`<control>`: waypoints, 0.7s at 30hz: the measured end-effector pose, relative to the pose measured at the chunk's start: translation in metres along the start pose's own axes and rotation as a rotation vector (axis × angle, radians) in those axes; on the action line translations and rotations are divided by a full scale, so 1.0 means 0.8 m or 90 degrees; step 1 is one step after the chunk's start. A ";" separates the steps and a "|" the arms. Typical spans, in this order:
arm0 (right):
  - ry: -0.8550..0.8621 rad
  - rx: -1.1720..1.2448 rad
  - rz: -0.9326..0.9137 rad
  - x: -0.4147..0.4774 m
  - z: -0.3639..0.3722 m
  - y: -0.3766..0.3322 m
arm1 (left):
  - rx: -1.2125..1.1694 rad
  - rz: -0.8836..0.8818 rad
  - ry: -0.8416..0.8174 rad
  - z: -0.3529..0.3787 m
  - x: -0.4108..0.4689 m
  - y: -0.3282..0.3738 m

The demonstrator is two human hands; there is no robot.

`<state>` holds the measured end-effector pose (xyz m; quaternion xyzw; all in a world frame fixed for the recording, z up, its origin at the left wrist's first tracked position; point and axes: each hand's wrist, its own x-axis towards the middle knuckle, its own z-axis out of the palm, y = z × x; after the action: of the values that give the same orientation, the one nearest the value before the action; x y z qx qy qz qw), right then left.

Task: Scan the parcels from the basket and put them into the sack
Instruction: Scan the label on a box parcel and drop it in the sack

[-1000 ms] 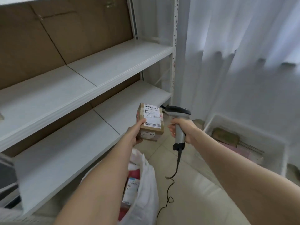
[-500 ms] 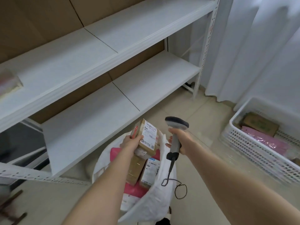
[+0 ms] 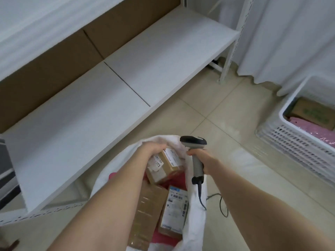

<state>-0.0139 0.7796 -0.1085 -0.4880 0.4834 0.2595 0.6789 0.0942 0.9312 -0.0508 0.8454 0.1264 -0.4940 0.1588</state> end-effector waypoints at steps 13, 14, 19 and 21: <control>0.062 -0.007 -0.035 -0.003 -0.002 0.000 | 0.042 0.055 -0.106 0.020 0.020 -0.014; 0.028 0.026 -0.047 -0.017 -0.004 -0.005 | 0.035 0.085 -0.065 0.027 0.017 -0.015; -0.087 0.101 -0.118 -0.067 -0.005 -0.033 | -0.116 0.217 0.156 0.050 0.005 -0.013; -0.080 0.148 -0.128 -0.072 -0.004 -0.042 | -0.082 0.236 0.202 0.058 0.006 -0.020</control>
<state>-0.0104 0.7701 -0.0424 -0.4352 0.4154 0.1626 0.7820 0.0538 0.9281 -0.0786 0.9093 0.0235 -0.3085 0.2783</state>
